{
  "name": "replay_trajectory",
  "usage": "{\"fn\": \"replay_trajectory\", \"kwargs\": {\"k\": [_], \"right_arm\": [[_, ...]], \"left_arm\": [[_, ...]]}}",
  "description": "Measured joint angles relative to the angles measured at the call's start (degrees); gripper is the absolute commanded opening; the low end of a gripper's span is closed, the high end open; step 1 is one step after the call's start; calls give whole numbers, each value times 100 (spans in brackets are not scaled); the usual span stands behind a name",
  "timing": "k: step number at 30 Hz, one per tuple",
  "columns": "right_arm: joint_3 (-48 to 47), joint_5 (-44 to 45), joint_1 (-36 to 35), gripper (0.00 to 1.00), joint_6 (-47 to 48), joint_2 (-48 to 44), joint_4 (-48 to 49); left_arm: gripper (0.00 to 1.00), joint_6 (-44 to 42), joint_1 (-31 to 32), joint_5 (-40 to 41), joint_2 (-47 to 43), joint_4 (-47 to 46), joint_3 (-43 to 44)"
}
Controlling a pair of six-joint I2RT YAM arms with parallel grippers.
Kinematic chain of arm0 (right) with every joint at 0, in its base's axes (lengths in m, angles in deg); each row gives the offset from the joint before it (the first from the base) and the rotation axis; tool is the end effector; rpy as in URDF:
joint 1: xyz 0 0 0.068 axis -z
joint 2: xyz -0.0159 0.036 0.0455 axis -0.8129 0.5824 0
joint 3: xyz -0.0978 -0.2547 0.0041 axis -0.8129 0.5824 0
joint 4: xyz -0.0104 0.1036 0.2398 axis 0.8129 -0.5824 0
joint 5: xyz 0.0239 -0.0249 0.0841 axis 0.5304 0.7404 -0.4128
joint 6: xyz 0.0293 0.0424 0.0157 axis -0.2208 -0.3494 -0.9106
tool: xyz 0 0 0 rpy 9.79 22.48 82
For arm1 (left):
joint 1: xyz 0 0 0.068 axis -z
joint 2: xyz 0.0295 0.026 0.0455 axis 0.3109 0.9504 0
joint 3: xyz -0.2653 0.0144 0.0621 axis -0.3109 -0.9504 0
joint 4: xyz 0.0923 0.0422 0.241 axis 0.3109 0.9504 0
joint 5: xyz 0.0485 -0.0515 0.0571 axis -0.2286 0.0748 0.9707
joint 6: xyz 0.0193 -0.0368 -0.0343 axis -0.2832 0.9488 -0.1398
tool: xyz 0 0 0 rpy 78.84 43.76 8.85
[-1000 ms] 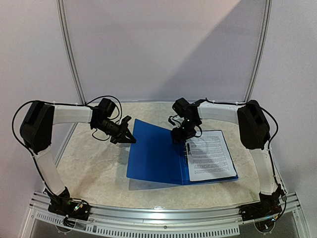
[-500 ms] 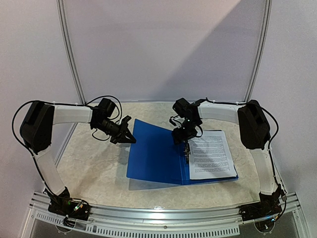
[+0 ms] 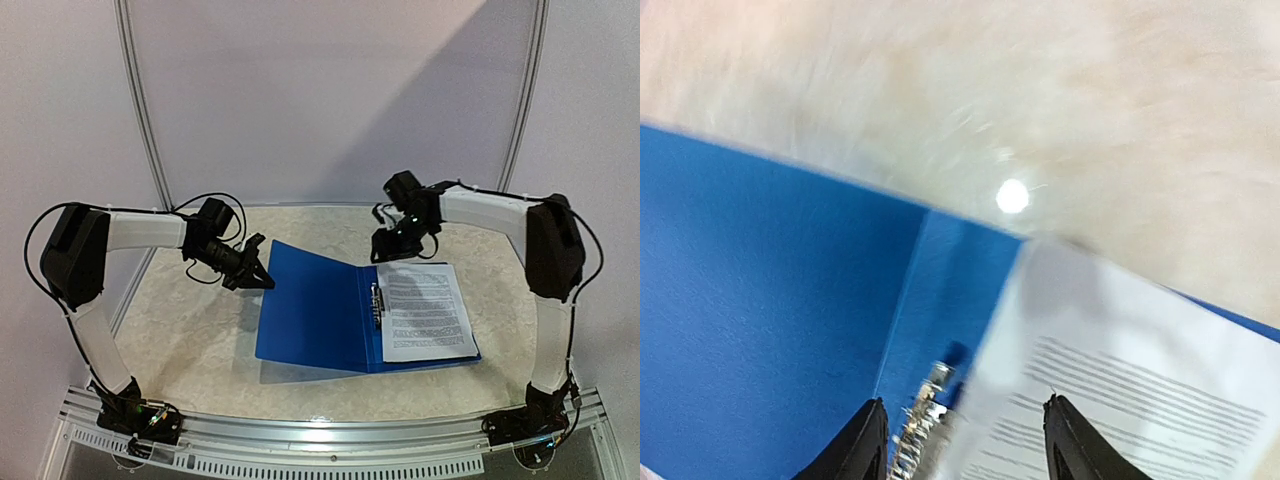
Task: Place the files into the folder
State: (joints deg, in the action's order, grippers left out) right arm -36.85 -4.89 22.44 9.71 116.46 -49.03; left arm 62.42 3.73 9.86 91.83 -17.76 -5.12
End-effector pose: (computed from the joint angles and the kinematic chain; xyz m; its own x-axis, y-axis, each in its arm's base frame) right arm 0.3721 0.2365 0.2169 -0.8815 -0.2333 -0.4106 -0.3426 0.9143 0.2161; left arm 0.3267 -0.1579 0.1746 -0.9969 0.0380 -0.0682 0.0766 0.6458 -0.7597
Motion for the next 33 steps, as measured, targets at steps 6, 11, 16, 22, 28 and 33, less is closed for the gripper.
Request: {"fn": "replay_trajectory", "kwargs": {"k": [6, 11, 16, 22, 28, 33], "right_arm": [[621, 787, 857, 22, -284, -1231, 61], [1303, 1978, 1453, 0, -308, -1388, -345], [1598, 2811, 1665, 0, -201, -1043, -914], [1589, 2833, 1617, 0, -76, -299, -1043], [1526, 2710, 1423, 0, -52, 33, -1069], [1303, 2682, 1200, 0, -55, 157, -1095]], "left_arm": [[0, 0, 0, -4, 0, 0, 2], [0, 0, 0, -17, 0, 0, 2], [0, 2, 0, -26, 0, -2, 2], [0, 2, 0, -42, 0, -4, 4], [0, 2, 0, -52, 0, -2, 9], [0, 4, 0, -103, 0, -2, 44]]}}
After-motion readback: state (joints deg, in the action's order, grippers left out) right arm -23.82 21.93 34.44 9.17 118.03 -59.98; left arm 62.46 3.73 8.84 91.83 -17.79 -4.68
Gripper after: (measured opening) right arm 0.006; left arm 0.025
